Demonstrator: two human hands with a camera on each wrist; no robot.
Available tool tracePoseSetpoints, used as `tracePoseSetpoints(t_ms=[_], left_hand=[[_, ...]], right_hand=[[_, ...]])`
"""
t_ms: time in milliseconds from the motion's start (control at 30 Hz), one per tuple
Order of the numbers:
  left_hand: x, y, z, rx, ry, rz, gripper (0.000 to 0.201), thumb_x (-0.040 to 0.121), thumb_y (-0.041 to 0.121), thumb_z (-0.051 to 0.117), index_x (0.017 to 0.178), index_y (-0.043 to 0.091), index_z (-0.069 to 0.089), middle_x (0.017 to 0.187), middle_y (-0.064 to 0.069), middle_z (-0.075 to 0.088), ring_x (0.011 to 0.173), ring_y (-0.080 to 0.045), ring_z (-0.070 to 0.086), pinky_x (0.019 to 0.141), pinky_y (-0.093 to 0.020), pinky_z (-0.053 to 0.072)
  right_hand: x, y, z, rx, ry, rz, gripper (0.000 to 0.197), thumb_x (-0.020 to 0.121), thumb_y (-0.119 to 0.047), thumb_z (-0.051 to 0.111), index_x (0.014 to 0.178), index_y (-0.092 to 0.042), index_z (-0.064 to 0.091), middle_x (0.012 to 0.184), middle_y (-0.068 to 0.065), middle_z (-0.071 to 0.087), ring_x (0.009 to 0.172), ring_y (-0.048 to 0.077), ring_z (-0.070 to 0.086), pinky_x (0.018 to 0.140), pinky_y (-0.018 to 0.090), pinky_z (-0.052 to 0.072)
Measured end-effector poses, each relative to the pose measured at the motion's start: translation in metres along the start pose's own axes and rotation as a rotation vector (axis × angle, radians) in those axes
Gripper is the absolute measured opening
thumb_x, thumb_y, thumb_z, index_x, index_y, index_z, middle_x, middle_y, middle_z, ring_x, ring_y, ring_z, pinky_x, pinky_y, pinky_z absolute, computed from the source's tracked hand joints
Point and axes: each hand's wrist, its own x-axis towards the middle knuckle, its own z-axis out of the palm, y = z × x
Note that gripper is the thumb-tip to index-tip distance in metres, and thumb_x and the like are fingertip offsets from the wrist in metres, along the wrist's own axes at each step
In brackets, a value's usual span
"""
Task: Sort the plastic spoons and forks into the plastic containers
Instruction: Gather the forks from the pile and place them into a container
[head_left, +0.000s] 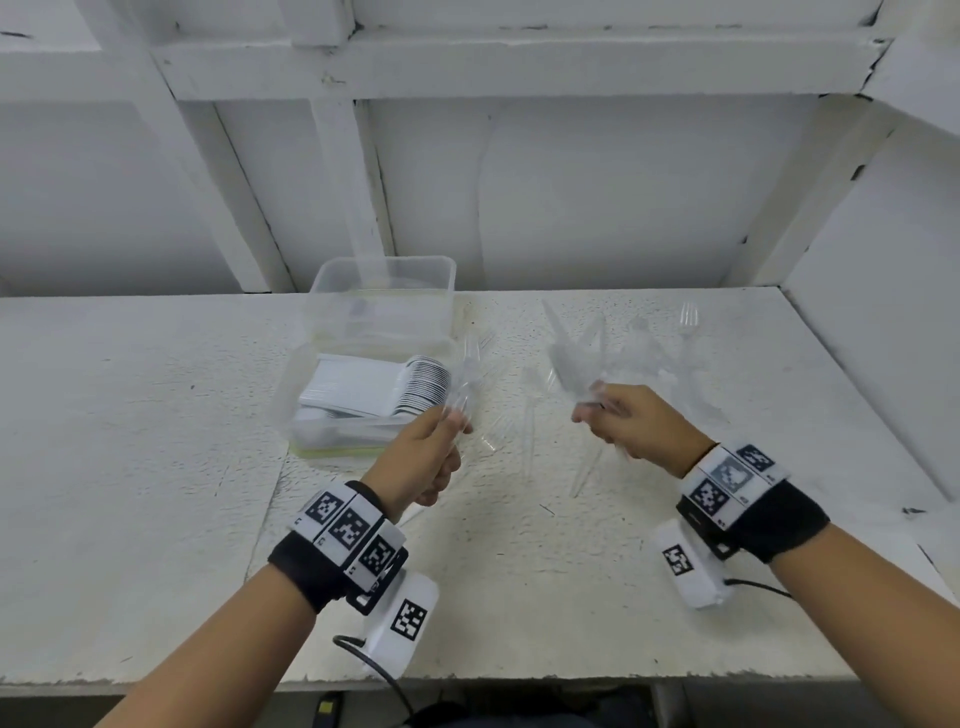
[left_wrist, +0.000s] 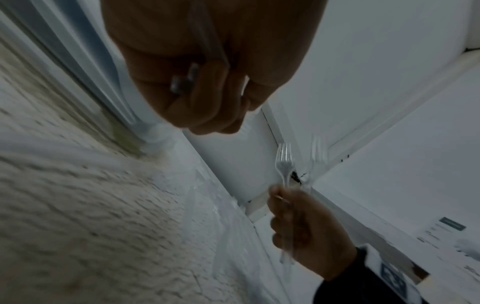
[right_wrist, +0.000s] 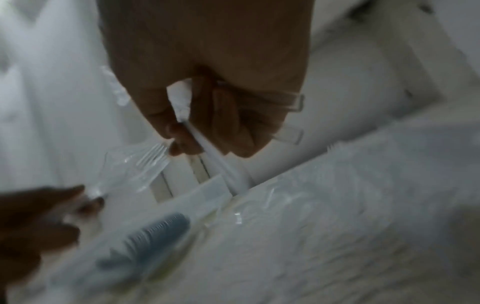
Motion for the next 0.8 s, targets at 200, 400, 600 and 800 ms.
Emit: tracePoseSetpoints(t_ms=[200, 400, 600, 800], left_hand=[[0.006, 0.009, 0.025, -0.076, -0.085, 0.037, 0.025, 0.1, 0.033, 0.033, 0.088, 0.017, 0.048, 0.052, 0.003, 0.033, 0.036, -0.007, 0.024, 0.04, -0.012, 0.02], [0.01, 0.01, 0.03, -0.162, -0.244, 0.022, 0.028, 0.1, 0.037, 0.028, 0.096, 0.017, 0.047, 0.047, 0.003, 0.036, 0.033, -0.008, 0.025, 0.039, -0.01, 0.021], [0.01, 0.01, 0.024, -0.25, -0.385, -0.03, 0.034, 0.098, 0.039, 0.026, 0.091, 0.017, 0.05, 0.042, 0.005, 0.028, 0.03, -0.005, 0.018, 0.036, -0.007, 0.016], [0.012, 0.01, 0.025, -0.242, -0.228, -0.001, 0.031, 0.102, 0.028, 0.024, 0.092, 0.009, 0.046, 0.059, -0.008, 0.053, 0.041, -0.016, 0.047, 0.038, -0.019, 0.038]], right_hand=[[0.012, -0.022, 0.035, 0.437, 0.095, 0.18, 0.028, 0.092, -0.037, 0.053, 0.11, -0.017, 0.061, 0.061, -0.002, 0.038, 0.038, 0.003, 0.026, 0.034, 0.014, 0.022], [0.02, -0.035, 0.041, 0.577, 0.195, 0.137, 0.014, 0.093, -0.022, 0.055, 0.082, -0.014, 0.053, 0.062, -0.001, 0.038, 0.035, 0.001, 0.029, 0.033, 0.015, 0.024], [0.02, -0.039, 0.043, 0.682, 0.185, 0.091, 0.012, 0.094, -0.021, 0.053, 0.088, -0.015, 0.045, 0.062, 0.001, 0.041, 0.036, 0.003, 0.03, 0.035, 0.016, 0.026], [0.018, -0.039, 0.038, 0.636, 0.21, 0.073, 0.011, 0.096, -0.016, 0.05, 0.085, -0.014, 0.054, 0.061, 0.001, 0.041, 0.035, 0.002, 0.029, 0.036, 0.016, 0.027]])
